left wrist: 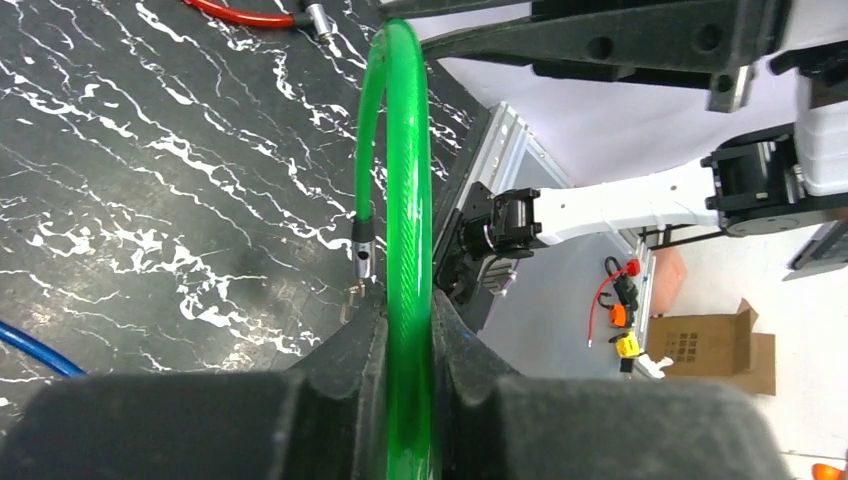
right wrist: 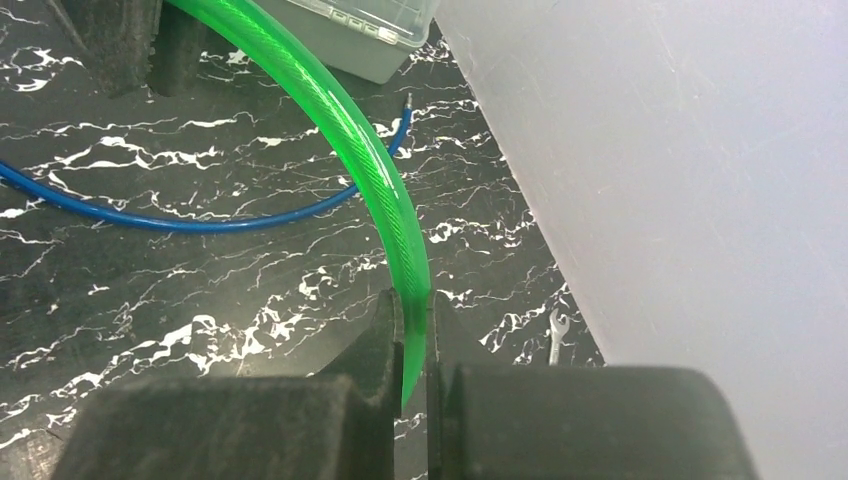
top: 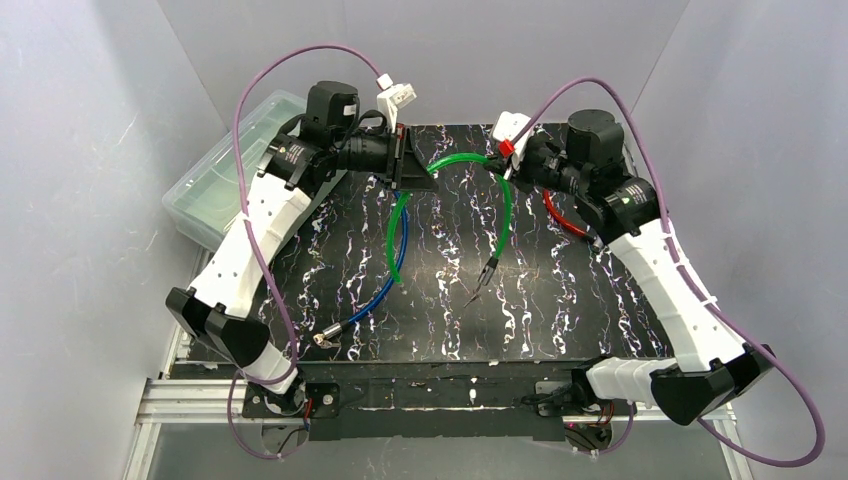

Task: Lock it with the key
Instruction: Pick up the lock from the center of the board, then lock the lock.

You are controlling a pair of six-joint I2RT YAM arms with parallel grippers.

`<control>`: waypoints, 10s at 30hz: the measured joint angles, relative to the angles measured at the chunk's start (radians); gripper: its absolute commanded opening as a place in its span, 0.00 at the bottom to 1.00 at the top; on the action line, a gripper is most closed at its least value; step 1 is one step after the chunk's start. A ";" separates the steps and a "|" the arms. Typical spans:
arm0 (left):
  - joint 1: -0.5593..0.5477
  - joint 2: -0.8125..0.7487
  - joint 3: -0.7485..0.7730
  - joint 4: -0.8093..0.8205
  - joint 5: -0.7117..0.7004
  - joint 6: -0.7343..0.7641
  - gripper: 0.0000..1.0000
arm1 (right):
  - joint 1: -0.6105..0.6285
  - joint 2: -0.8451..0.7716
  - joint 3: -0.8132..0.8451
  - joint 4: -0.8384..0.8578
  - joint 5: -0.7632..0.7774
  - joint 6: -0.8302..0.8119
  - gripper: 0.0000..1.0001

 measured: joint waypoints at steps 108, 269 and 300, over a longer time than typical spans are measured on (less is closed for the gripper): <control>-0.026 -0.633 -0.788 0.571 -0.034 0.250 0.72 | -0.169 0.168 -0.196 0.714 -0.334 1.357 0.01; -0.190 -0.373 -0.682 0.588 -0.439 0.168 0.36 | -0.124 0.229 -0.449 0.879 -0.346 1.712 0.01; 0.013 -0.200 -0.846 0.961 0.149 -0.601 0.39 | -0.137 0.233 -0.444 1.089 -0.380 1.870 0.01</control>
